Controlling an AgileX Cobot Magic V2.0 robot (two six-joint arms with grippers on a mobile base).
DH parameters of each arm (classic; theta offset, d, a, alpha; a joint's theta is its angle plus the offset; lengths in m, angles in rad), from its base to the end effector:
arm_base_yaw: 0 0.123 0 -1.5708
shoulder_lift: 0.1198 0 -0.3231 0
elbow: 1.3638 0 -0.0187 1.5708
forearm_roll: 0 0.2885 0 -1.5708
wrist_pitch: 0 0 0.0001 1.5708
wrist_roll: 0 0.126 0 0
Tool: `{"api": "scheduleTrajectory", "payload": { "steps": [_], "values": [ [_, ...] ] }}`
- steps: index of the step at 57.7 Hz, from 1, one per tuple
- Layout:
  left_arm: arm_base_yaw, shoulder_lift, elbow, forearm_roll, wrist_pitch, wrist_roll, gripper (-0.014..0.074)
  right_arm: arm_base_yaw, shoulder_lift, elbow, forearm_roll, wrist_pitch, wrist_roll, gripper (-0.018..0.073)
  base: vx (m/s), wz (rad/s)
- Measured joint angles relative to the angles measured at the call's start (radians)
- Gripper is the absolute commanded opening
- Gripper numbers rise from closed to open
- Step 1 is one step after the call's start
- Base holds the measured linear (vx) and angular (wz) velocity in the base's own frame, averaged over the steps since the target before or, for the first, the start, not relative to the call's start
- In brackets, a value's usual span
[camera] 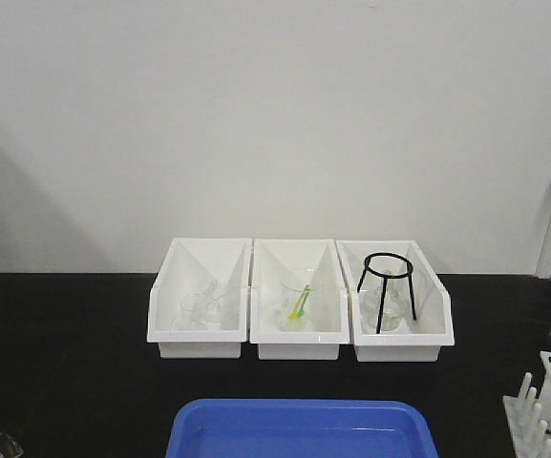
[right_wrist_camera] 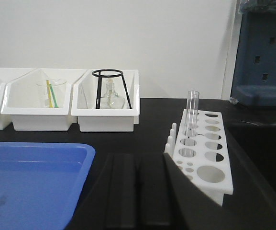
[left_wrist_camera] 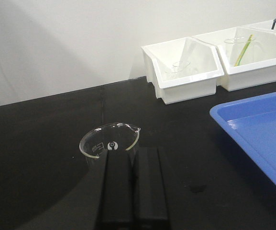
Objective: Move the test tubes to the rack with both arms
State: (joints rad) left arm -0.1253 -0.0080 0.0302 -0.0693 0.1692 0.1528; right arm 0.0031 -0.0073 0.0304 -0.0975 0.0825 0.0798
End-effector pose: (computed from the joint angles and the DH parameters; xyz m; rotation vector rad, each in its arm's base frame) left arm 0.0900 -0.0128 0.1833 0.1841 1.6646 -0.0406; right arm 0.0916 -0.0007 0.1940 -0.0100 1.5888 -0.0175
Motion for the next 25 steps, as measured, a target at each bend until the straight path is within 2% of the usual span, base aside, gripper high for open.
{"api": "scheduleTrajectory", "payload": {
  "steps": [25],
  "values": [
    [0.0, 0.0, 0.0, 0.0, 0.0, 0.0, -0.002, 0.0, -0.003, 0.0, 0.001, 0.0, -0.001, -0.0008, 0.0, 0.0]
  ]
}}
